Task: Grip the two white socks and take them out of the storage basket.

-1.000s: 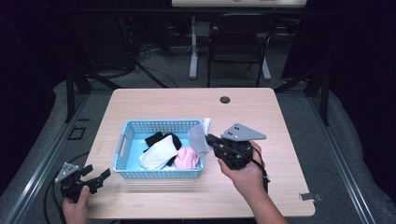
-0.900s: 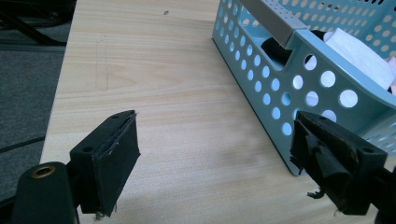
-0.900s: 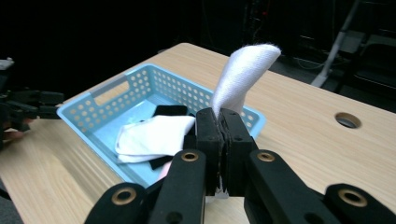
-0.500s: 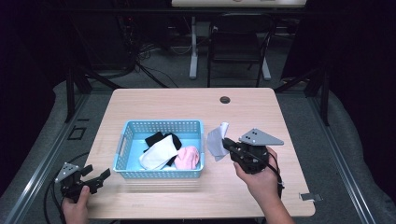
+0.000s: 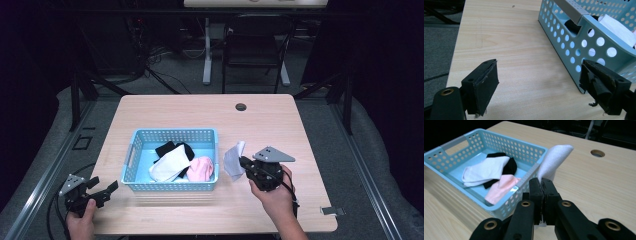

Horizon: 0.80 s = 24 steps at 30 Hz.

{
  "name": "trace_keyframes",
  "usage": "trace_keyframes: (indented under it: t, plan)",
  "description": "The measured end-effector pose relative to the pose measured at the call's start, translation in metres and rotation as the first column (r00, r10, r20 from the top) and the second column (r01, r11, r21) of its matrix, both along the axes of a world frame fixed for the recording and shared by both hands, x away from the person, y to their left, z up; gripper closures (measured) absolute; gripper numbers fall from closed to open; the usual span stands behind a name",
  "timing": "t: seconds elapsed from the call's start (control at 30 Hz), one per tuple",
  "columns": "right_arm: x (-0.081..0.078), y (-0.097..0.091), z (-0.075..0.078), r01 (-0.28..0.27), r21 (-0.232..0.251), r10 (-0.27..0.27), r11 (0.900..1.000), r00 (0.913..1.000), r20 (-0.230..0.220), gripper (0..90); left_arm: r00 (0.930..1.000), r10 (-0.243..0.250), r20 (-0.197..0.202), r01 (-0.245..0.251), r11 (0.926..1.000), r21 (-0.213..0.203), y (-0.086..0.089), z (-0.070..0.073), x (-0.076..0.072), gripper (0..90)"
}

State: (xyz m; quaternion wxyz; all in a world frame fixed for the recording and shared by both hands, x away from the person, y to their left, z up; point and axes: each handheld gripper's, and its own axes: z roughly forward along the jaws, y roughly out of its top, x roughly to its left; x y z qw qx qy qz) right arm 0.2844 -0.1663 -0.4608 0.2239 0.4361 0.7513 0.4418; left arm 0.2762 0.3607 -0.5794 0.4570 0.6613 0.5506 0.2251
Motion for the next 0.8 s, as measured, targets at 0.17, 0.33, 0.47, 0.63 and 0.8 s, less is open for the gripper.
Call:
trace_keyframes:
  t: [0.17, 0.33, 0.47, 0.63, 0.8]
  plan:
    - [0.004, -0.006, -0.017, 0.019, 0.010, -0.018, 0.9998, 0.9989, -0.044, 88.2, 1.0000, -0.001, 0.000, 0.001, 1.0000, 0.002, 0.000, 0.000, 0.000, 15.3]
    - [0.008, -0.017, -0.033, 0.061, 0.012, -0.060, 0.9981, 0.9955, -0.073, 88.1, 1.0000, 0.000, 0.000, 0.000, 1.0000, 0.003, 0.000, 0.000, 0.000, 15.4]
    - [0.011, -0.029, -0.044, 0.111, 0.011, -0.110, 0.9937, 0.9907, -0.080, 87.6, 1.0000, -0.001, -0.002, 0.001, 1.0000, 0.002, 0.000, 0.000, 0.000, 15.3]
    - [0.017, -0.047, -0.060, 0.185, 0.041, -0.180, 0.9818, 0.9772, -0.113, 87.6, 1.0000, -0.002, 0.000, 0.002, 1.0000, 0.001, 0.000, 0.000, 0.000, 15.3]
    - [0.023, -0.058, -0.071, 0.232, 0.046, -0.223, 0.9717, 0.9645, -0.141, 87.7, 1.0000, -0.002, 0.002, 0.002, 1.0000, 0.001, 0.000, 0.000, 0.000, 15.3]
